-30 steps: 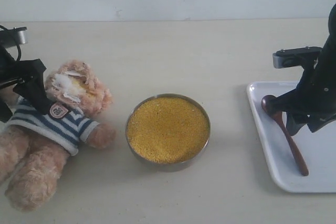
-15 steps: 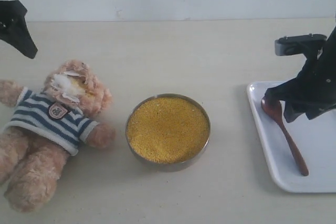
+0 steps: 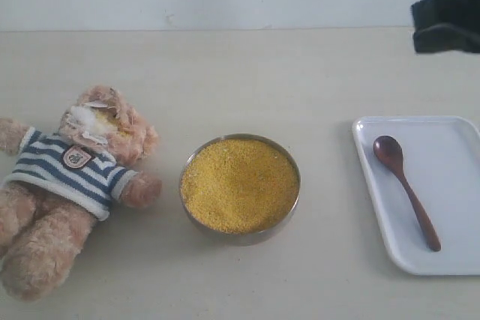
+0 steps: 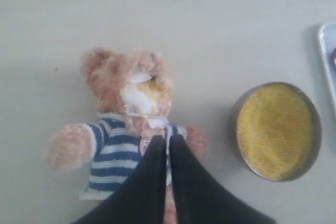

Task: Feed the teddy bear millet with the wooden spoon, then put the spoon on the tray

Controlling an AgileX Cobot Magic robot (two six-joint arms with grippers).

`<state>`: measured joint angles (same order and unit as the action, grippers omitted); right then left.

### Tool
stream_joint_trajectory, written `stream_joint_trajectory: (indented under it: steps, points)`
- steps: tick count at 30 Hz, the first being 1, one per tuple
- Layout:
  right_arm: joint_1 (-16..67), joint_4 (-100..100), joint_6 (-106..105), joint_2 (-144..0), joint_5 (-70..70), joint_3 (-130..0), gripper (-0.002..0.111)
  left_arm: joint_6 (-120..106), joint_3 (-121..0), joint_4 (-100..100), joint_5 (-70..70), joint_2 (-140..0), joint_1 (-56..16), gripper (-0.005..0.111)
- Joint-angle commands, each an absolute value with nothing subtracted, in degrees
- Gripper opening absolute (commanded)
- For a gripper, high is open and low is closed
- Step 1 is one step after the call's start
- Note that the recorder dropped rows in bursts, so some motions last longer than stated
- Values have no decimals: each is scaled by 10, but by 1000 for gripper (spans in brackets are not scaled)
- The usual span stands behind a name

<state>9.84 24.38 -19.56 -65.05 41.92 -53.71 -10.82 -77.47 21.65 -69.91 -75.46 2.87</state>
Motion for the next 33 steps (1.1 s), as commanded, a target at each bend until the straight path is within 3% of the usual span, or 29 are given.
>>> stream_joint_trajectory:
  steps: [1, 7, 12, 15, 20, 33]
  points:
    - [97, 249, -198, -471, 417, -538, 0, -156, -722, 279, -677, -597, 31, 4]
    - [97, 249, -164, -276, 456, -538, 0, -159, -552, 314, -584, -334, 31, 4]
    - [97, 249, -150, -199, 504, -530, 0, -159, -409, 384, -518, -195, 31, 4]
    - [97, 249, -141, -162, 504, -462, 0, -197, -354, 408, -501, -134, 31, 4]
    - [97, 250, -136, -133, 439, -347, 0, -216, -306, 418, -453, -84, 31, 4]
    - [97, 253, -124, -132, 482, -338, 0, -214, -306, 420, -474, -84, 31, 4]
